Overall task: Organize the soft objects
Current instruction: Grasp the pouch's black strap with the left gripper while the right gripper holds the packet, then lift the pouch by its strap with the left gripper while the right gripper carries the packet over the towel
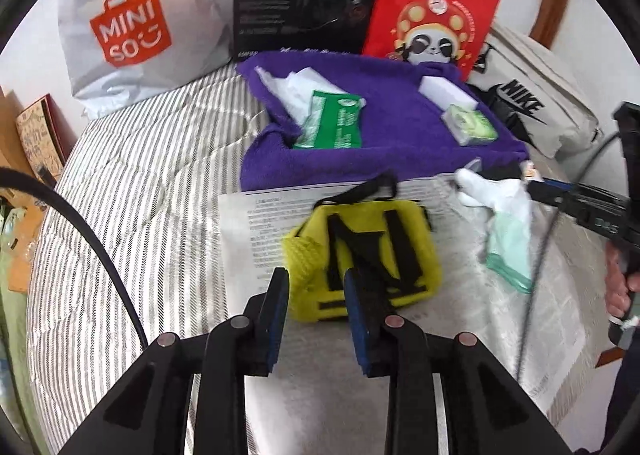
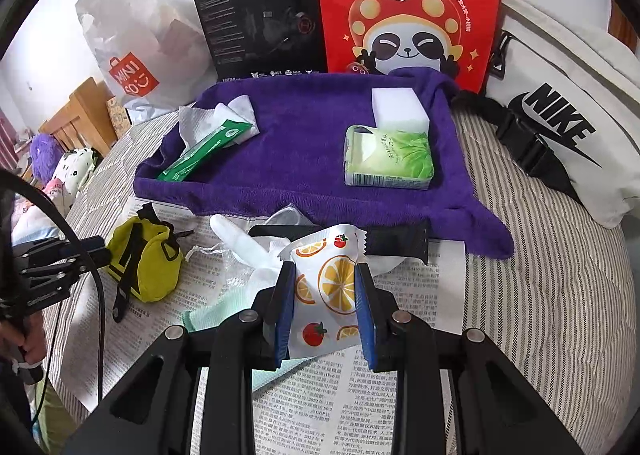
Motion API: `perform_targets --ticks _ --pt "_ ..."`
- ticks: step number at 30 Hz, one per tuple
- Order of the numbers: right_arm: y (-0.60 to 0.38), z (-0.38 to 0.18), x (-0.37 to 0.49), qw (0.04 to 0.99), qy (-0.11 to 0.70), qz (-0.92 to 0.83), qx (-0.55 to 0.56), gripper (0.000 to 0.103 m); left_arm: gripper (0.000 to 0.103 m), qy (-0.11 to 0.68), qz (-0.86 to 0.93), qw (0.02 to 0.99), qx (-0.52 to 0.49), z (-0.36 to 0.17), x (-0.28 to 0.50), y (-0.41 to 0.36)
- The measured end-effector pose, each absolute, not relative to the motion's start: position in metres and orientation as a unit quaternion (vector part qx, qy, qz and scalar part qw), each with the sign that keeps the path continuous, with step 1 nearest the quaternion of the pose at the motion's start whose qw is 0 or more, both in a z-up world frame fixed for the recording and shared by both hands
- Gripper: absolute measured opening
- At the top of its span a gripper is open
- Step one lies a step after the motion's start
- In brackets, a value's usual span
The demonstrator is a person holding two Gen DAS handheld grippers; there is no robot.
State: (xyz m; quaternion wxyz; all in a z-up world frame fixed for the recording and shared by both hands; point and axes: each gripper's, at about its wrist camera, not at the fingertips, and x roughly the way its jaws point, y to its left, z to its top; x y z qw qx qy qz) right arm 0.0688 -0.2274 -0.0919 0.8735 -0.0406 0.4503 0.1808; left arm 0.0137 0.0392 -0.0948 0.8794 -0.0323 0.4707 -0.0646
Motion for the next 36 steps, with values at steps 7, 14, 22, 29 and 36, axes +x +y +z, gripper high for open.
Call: perform_targets --ticks 7,14,22,29,36 --pt "-0.228 -0.097 0.068 0.871 0.454 0.182 -0.037 0.028 0.027 0.484 -0.089 0.870 -0.028 -0.103 0.020 0.014" --pt "-0.233 -0.095 0.062 0.872 0.453 0.180 -0.038 0.029 0.030 0.494 -0.077 0.866 -0.006 -0.115 0.026 0.007" --pt "-0.240 -0.096 0.059 0.872 0.454 0.177 -0.035 0.029 0.048 0.498 -0.078 0.863 0.028 -0.115 0.013 0.000" --pt "-0.242 -0.099 0.057 0.871 0.457 0.176 -0.031 0.029 0.025 0.485 -0.063 0.870 0.060 -0.117 0.011 -0.004" --pt "-0.244 -0.099 0.055 0.872 0.456 0.173 -0.029 0.029 0.024 0.485 -0.097 0.869 0.011 -0.101 0.001 0.011"
